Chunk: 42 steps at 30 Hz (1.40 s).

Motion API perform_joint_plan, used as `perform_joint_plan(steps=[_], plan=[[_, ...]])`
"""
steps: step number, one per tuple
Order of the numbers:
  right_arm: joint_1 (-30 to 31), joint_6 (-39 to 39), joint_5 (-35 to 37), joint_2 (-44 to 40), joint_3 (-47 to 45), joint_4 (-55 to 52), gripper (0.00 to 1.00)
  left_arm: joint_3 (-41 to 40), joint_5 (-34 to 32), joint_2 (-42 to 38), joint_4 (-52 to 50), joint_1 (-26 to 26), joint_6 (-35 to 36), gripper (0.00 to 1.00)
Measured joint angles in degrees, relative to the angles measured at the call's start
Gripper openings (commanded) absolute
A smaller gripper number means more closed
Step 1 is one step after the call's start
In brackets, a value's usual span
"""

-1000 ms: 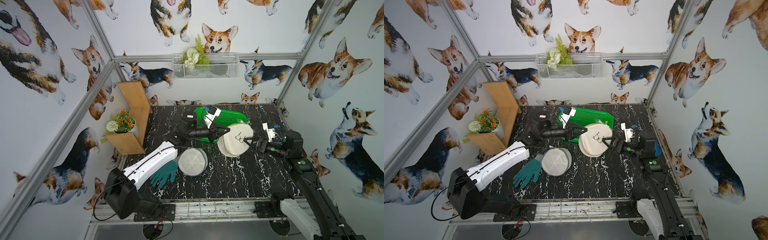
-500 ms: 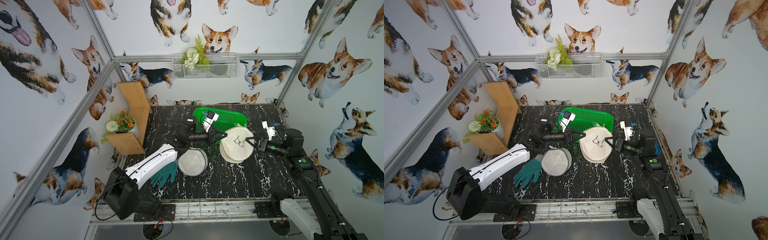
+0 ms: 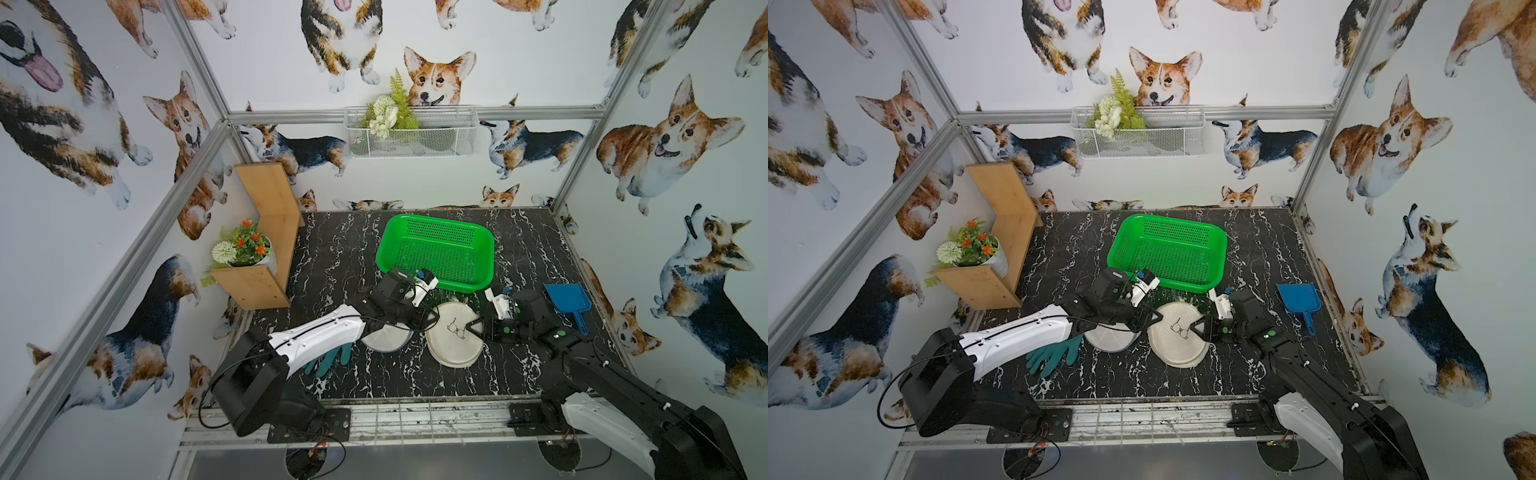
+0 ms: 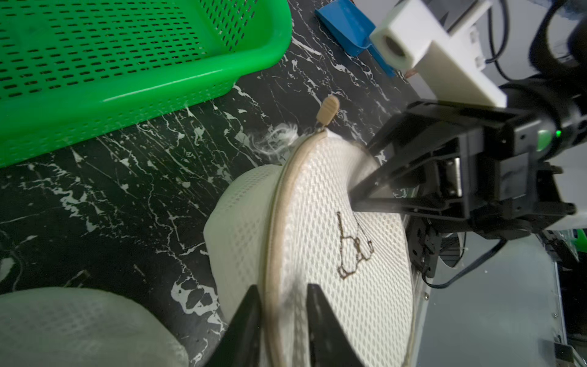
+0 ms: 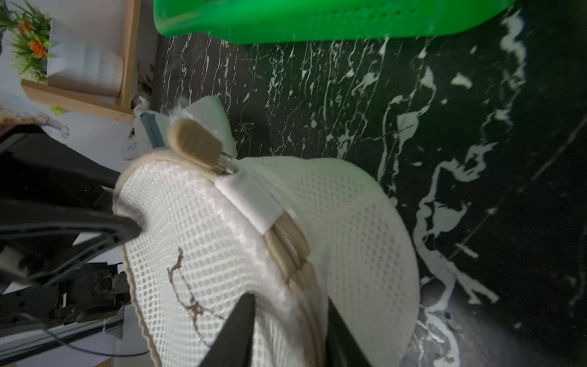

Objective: Turn the laundry bag inside out
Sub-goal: Place the laundry bag at the center of the board, then reset both arms

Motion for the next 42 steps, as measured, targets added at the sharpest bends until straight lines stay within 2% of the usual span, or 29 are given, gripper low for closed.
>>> perform_joint_plan(steps=[1,2,3,6,10,12,15,18,20,24,26,30,32,34,36,39,42], plan=[[0.0,0.0,1.8,0.2,1.0,-0.5,0.81,0.2,-1.6,-0.3,-0.1,-0.1,0.2,0.97],[0.1,-0.4,3.6,0.1,2.1,-1.2,0.85,0.5,-3.0,-0.9,-0.5,-0.1,0.5,1.00],[0.1,-0.7,6.1,-0.5,3.7,-2.3,0.91,1.1,-4.7,-1.9,-0.8,0.0,1.0,1.00],[-0.4,-2.2,14.0,-5.6,7.7,-5.7,0.97,3.4,-12.3,-6.6,-1.1,0.2,2.2,1.00],[-4.7,-6.1,25.3,-13.5,10.1,-7.3,0.98,4.7,-27.6,-14.5,0.1,2.2,4.4,1.00],[-8.3,-8.8,29.7,-14.2,9.2,-6.3,0.98,2.5,-34.4,-18.4,2.1,6.1,5.8,1.00],[-12.3,-13.9,35.6,-12.5,3.1,-0.5,0.97,-4.1,-38.6,-22.4,6.4,16.5,8.1,1.00],[-13.6,-19.8,37.4,-8.1,-6.1,12.7,0.97,-13.1,-38.8,-24.1,12.3,28.0,10.6,1.00],[-14.0,-22.8,38.4,-3.9,-12.0,24.2,0.97,-18.9,-37.6,-23.9,17.2,34.0,12.1,1.00],[-14.6,-27.8,38.6,10.8,-19.5,50.3,0.97,-28.5,-32.7,-20.3,29.8,44.0,13.4,1.00],[-15.0,-30.8,38.3,16.8,-19.6,58.3,0.95,-31.7,-30.7,-17.7,35.8,46.9,14.0,1.00],[-19.1,-32.9,36.2,29.4,-20.7,78.6,1.00,-35.2,-24.8,-11.3,47.7,50.6,15.2,1.00],[-20.0,-32.7,36.0,29.8,-19.0,76.2,1.00,-36.3,-22.5,-8.6,53.4,51.4,15.3,1.00],[-20.8,-31.7,37.4,30.6,-18.0,82.4,1.00,-37.6,-20.2,-6.8,56.9,51.5,15.4,1.00],[-20.5,-31.5,38.6,29.7,-18.3,82.5,1.00,-37.3,-18.3,-5.7,58.3,51.1,16.1,1.00],[-20.2,-31.4,38.5,30.2,-18.2,84.2,1.00,-35.6,-15.7,-4.2,60.5,50.1,16.8,1.00],[-20.2,-31.4,38.6,29.7,-18.1,83.8,1.00,-38.5,-14.9,-1.5,68.2,47.9,16.5,1.00]])
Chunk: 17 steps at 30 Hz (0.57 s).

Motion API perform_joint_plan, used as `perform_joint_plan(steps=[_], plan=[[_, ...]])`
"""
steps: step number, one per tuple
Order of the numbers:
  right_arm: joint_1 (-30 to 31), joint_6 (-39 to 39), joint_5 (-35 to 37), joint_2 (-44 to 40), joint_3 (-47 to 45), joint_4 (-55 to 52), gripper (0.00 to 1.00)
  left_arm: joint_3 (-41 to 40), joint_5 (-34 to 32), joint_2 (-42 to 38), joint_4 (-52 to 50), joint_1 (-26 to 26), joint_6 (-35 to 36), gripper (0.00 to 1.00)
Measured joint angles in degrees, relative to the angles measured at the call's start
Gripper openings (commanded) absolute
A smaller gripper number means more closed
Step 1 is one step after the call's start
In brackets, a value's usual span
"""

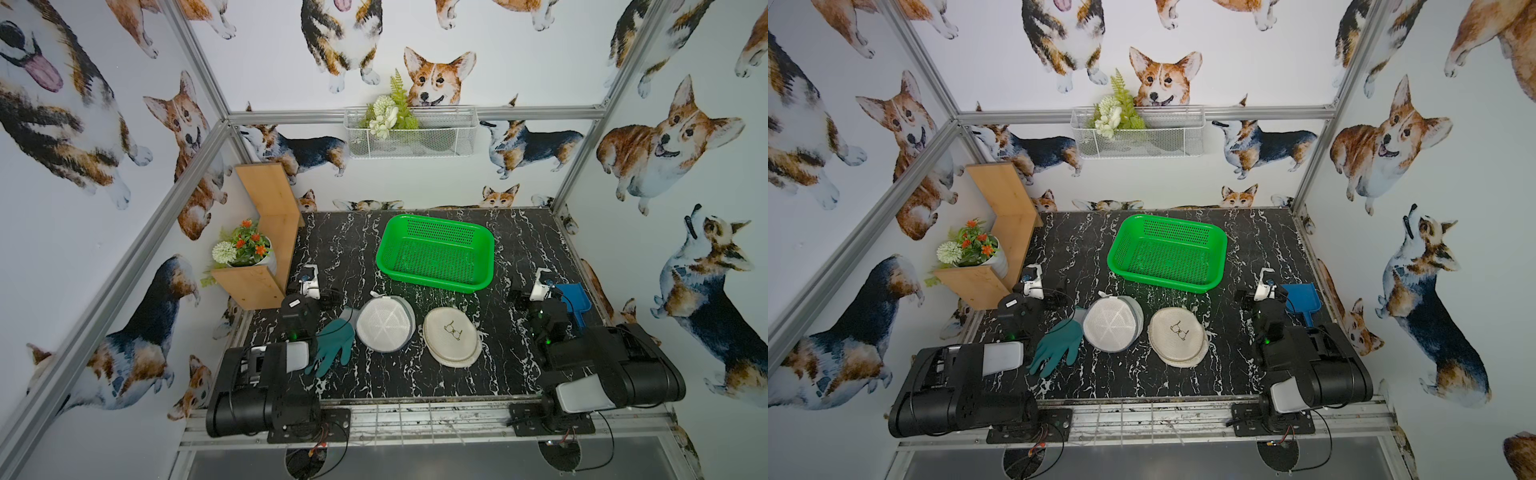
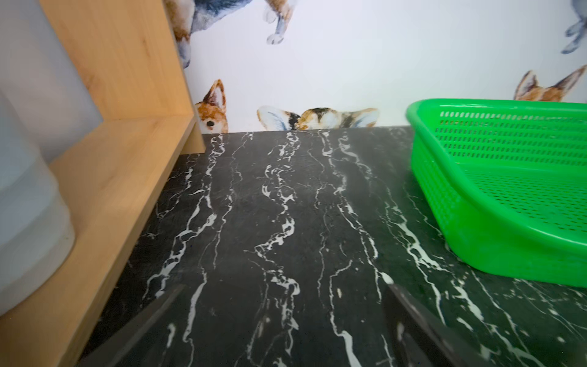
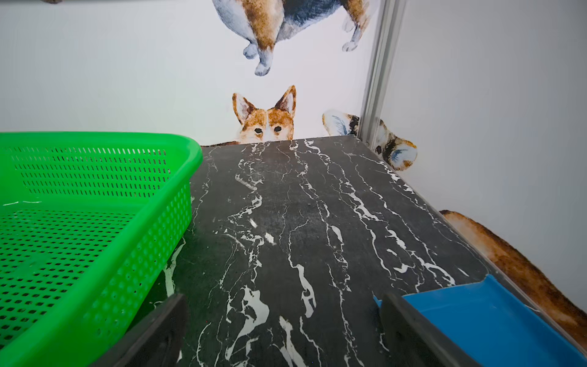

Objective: Turn the laundry bag inside out
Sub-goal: Reset both arms

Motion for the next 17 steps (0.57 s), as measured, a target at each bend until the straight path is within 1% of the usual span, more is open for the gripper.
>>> perform_joint_plan(steps=[3,4,5,6,7,12,17], plan=[[-0.2,0.0,-0.2,0.6,0.4,0.0,1.00,-0.1,-1.2,6.4,5.2,-2.2,-0.2,1.00],[-0.2,0.0,-0.3,0.5,0.4,-0.2,1.00,0.8,-1.9,7.9,4.8,-2.3,-0.2,1.00],[-0.3,0.0,-0.4,0.4,0.5,-0.3,1.00,2.2,-3.3,8.4,3.2,-2.7,-0.3,1.00],[-0.3,0.0,-0.4,0.3,0.5,-0.3,1.00,3.1,-5.7,8.9,4.5,-3.5,-0.3,1.00],[-0.3,0.0,-0.4,0.2,0.5,-0.3,1.00,3.6,-6.3,8.9,4.8,-3.9,-0.3,1.00],[-0.3,0.0,-0.4,0.3,0.5,-0.3,1.00,2.8,-11.7,8.9,6.2,-7.6,0.8,1.00],[-1.2,0.0,-1.7,1.5,1.9,-1.0,1.00,2.9,-16.1,9.0,6.3,-8.0,1.2,1.00]])
